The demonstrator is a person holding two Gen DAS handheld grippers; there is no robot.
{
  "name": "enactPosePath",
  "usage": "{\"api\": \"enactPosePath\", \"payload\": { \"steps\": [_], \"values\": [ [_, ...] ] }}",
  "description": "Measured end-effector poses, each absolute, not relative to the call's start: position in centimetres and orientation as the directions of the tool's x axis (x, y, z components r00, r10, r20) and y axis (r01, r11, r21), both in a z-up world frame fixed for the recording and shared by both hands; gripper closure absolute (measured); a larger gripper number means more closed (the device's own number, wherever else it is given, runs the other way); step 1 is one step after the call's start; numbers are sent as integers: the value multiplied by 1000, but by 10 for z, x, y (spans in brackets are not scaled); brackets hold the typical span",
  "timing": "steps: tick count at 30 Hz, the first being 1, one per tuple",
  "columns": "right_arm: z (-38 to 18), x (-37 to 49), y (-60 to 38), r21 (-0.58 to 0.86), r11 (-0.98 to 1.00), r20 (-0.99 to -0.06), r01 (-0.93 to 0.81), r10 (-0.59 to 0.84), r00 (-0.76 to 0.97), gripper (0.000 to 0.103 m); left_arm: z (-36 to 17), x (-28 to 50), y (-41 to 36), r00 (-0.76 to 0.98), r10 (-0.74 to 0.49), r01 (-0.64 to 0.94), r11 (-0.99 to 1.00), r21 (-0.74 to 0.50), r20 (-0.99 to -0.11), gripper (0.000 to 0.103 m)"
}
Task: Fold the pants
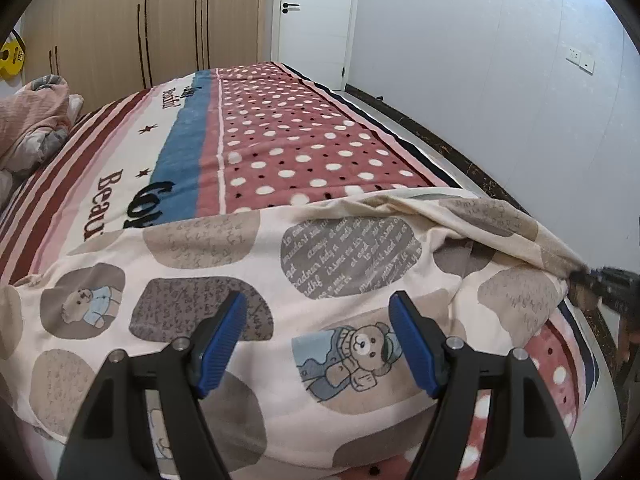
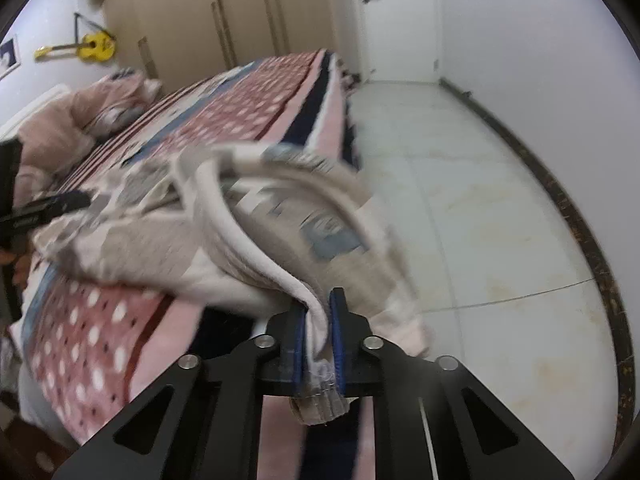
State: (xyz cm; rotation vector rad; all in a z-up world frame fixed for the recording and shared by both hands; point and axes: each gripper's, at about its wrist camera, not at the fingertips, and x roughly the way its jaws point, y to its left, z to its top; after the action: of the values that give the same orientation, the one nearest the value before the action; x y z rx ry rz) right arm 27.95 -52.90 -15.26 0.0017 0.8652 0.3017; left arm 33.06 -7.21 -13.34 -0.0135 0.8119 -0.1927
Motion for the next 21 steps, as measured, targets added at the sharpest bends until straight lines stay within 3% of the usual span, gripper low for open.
{"api": "enactPosePath", "payload": {
  "steps": [9,17,19,21],
  "values": [
    [-129,334,-553,92,977,-698,-192,201,687,100,-134,350,-74,676,-173,176,982,-71,-717,33],
    [-144,388,-560,48,993,-693,-112,114,712,100,-147,382,-66,672,-143,156,987,-49,-727,33],
    [-154,396,-561,40,994,-702,-97,97,706,98,-149,388,-62,678,-127,141,989,-42,-724,33],
    [-166,404,-562,51,995,-723,-90,99,684,83,-151,392,-57,678,-119,126,991,-45,-726,33]
  ]
}}
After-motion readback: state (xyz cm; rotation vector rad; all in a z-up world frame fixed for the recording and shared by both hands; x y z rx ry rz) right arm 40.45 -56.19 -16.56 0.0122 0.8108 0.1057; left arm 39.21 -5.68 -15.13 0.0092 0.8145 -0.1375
